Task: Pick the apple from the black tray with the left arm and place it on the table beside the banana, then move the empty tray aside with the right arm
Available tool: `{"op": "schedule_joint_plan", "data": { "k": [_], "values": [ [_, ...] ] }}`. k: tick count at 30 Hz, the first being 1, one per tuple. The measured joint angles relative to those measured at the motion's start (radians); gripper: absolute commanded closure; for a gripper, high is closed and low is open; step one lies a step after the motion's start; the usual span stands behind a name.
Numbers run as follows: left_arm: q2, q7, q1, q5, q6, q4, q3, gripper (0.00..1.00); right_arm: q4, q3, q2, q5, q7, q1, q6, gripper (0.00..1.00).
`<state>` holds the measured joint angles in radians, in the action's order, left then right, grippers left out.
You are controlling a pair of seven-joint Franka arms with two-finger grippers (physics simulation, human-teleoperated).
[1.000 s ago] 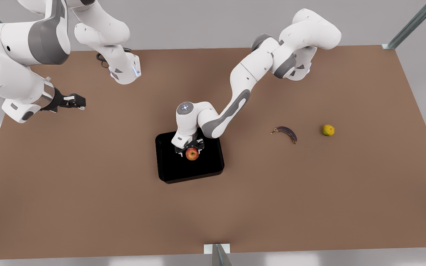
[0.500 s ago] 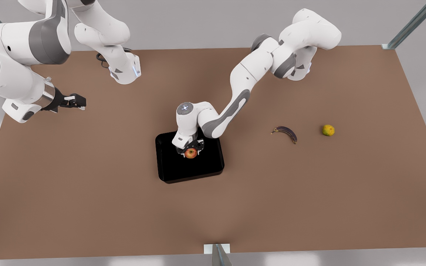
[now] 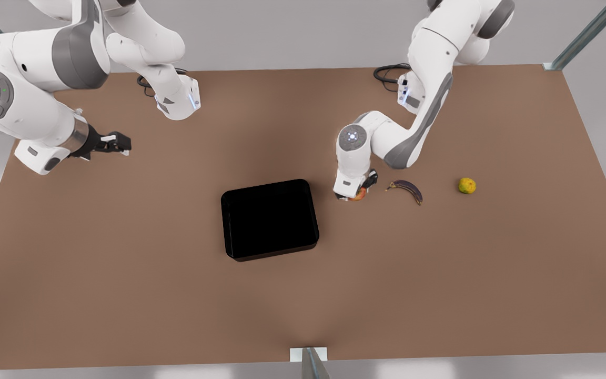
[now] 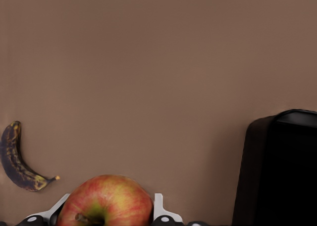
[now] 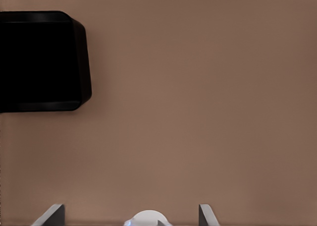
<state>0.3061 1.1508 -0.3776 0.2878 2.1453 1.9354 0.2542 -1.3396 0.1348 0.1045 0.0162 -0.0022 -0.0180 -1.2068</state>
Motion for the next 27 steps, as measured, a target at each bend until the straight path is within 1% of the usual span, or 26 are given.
{"op": "schedule_joint_plan", "data": {
  "k": [4, 7, 9, 13, 20, 21, 22, 27],
  "values": [
    [-0.024, -0.143, 0.181, -0.018, 0.051, 0.078, -0.001, 0.25, 0.000, 0.030, 0.009, -0.061, 0.036, -0.066, -0.014, 0.00],
    [-0.017, -0.281, 0.360, -0.022, 0.093, 0.122, -0.002, 0.25, 0.000, 0.037, 0.054, -0.092, 0.107, -0.206, -0.080, 0.00],
    [0.003, -0.377, 0.444, -0.023, 0.128, 0.137, -0.003, 0.25, 0.000, 0.042, 0.101, -0.103, 0.167, -0.269, -0.136, 0.00],
    [0.063, -0.542, 0.500, 0.000, 0.214, 0.189, -0.005, 0.25, 0.000, 0.030, 0.186, -0.108, 0.272, -0.255, -0.239, 0.00],
    [0.137, -0.753, 0.529, 0.061, 0.318, 0.195, -0.014, 0.25, 0.000, -0.003, 0.310, -0.108, 0.416, -0.249, -0.396, 0.00],
    [0.140, -0.777, 0.533, 0.070, 0.328, 0.195, -0.016, 0.19, 0.000, -0.011, 0.328, -0.107, 0.432, -0.247, -0.419, 0.00],
    [0.141, -0.801, 0.536, 0.076, 0.336, 0.196, -0.018, 0.00, 0.000, -0.020, 0.348, -0.097, 0.447, -0.247, -0.440, 0.00],
    [0.126, -0.900, 0.539, 0.092, 0.357, 0.196, -0.019, 0.00, 0.000, -0.028, 0.417, -0.072, 0.512, -0.252, -0.543, 0.00]
  ]
}}
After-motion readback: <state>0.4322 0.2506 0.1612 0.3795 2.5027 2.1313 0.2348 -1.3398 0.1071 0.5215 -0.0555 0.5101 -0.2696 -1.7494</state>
